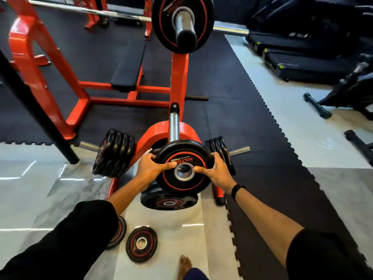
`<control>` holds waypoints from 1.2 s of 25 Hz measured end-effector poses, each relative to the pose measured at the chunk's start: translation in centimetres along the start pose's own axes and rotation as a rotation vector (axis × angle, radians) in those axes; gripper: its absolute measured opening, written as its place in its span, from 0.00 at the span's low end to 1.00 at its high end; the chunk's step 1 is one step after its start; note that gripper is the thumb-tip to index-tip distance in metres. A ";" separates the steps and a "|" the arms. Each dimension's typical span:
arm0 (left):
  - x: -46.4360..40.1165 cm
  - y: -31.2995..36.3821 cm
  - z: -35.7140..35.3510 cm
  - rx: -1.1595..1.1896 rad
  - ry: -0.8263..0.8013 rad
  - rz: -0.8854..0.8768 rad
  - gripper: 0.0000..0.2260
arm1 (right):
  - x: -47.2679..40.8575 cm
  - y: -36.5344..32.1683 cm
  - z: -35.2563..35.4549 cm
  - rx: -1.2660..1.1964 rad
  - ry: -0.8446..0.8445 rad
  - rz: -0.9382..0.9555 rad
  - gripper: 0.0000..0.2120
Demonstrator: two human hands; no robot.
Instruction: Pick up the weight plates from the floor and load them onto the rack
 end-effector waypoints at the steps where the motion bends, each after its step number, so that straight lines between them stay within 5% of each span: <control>1: -0.5 -0.2 0.1 -0.006 0.022 0.024 0.16 | -0.5 0.4 -0.4 -0.010 -0.013 0.001 0.31; 13: -7.7 -0.4 1.5 -0.195 0.131 0.093 0.23 | -8.3 2.5 -3.1 -0.017 -0.104 -0.006 0.30; 21: -8.7 -0.7 1.8 -0.389 0.022 -0.093 0.24 | -9.0 3.3 -3.1 0.045 -0.253 0.092 0.34; 26: -9.6 -0.4 1.6 -0.512 -0.030 -0.150 0.24 | -9.6 2.7 -3.2 0.125 -0.243 0.149 0.27; 30: -13.8 1.0 1.3 -0.542 0.033 -0.061 0.42 | -13.9 1.7 -3.6 0.283 -0.251 0.256 0.26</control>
Point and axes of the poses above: each hand's wrist, its own x-axis away from the middle knuckle, its own z-axis out of the back of the hand, y = z × x, the point moved 2 cm from there along -x, towards the middle knuckle, and after that the axes turned 12 degrees about z, right-handed, at the moved point
